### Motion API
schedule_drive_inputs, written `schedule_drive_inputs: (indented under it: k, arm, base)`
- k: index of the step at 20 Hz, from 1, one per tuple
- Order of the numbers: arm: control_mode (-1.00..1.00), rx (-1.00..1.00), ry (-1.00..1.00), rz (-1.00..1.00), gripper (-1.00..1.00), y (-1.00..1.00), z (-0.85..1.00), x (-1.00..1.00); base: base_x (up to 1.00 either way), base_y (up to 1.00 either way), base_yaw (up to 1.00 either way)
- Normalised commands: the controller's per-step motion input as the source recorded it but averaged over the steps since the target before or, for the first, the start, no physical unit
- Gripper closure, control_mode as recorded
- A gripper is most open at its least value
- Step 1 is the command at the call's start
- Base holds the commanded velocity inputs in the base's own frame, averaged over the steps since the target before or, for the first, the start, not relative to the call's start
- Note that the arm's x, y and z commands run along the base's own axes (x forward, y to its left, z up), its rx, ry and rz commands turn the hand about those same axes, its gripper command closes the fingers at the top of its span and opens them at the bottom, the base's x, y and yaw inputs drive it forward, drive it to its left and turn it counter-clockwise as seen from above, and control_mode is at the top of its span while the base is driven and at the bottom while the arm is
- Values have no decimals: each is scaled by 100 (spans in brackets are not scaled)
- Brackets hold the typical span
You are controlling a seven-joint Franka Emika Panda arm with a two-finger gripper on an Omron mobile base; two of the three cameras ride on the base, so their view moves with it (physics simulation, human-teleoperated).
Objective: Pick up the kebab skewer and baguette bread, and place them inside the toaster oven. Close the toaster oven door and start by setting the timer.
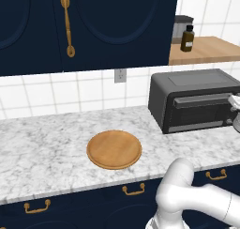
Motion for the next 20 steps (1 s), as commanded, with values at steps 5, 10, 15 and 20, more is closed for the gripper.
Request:
schedule_drive_inputs:
  k: [5,10,15,20]
  arm:
    - [-100,34,0,0,100,9,0,8]
    - [-100,40,0,0,100,10,0,9]
    - [-100,43,0,0,100,7,0,11]
    - [-100,45,0,0,100,2,0,12]
  base:
    - [0,0,0]
    - [0,0,0]
    - [0,0,0]
    - [0,0,0]
